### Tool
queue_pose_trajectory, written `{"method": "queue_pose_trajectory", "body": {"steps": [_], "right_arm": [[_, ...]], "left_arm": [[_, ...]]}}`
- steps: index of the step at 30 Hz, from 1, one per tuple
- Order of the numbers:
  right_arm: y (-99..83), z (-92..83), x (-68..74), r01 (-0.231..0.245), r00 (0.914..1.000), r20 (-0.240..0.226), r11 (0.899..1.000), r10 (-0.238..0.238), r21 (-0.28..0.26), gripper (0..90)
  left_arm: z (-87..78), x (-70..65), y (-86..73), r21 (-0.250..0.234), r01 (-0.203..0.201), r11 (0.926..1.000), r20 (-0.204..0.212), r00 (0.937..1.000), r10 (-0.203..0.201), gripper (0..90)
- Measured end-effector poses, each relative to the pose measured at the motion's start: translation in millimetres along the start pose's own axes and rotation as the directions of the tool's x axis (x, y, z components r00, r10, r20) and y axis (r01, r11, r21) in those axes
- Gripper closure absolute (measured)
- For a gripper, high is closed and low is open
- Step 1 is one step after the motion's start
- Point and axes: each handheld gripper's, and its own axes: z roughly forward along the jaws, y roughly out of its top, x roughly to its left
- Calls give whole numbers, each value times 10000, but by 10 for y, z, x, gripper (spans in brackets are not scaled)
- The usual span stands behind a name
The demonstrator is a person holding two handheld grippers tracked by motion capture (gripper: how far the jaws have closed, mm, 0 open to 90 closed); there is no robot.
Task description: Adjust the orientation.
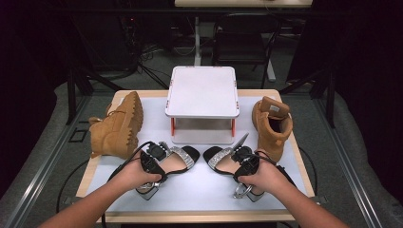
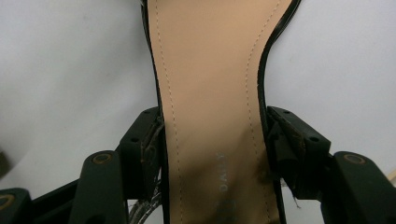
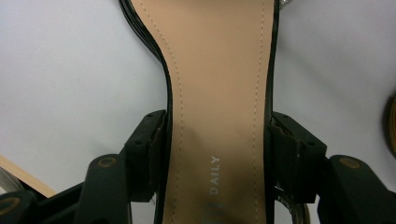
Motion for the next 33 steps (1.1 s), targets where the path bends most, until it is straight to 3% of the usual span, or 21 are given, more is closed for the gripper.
{"method": "queue_pose_trajectory", "body": {"steps": [4,8,10,12,18,20,27,33], "right_arm": [[11,12,-19,-206,9997,-147,9998,206,22,407],[16,5,-8,-83,10000,-18,9999,83,108,405],[23,-6,-14,40,10000,21,9996,-40,273,399],[18,13,-14,-167,9998,-64,9998,168,123,396],[27,31,-3,-184,9998,7,9997,184,151,408],[26,46,4,-387,9993,11,9993,387,2,410],[39,54,57,193,9987,462,9991,-210,365,394],[36,66,89,265,9966,769,9991,-290,324,407]], "left_arm": [[2,-9,12,91,119,9999,-85,9999,-119,396],[7,-34,19,169,76,9998,-292,9995,-72,396],[19,-18,19,180,197,9996,-150,9997,-194,392],[35,1,17,229,339,9992,26,9994,-340,393],[47,-15,16,216,320,9993,-97,9994,-318,404],[48,-20,17,227,328,9992,-137,9994,-325,405],[47,-45,11,154,340,9993,-315,9989,-335,406],[45,-50,3,116,351,9993,-346,9988,-347,408]]}}
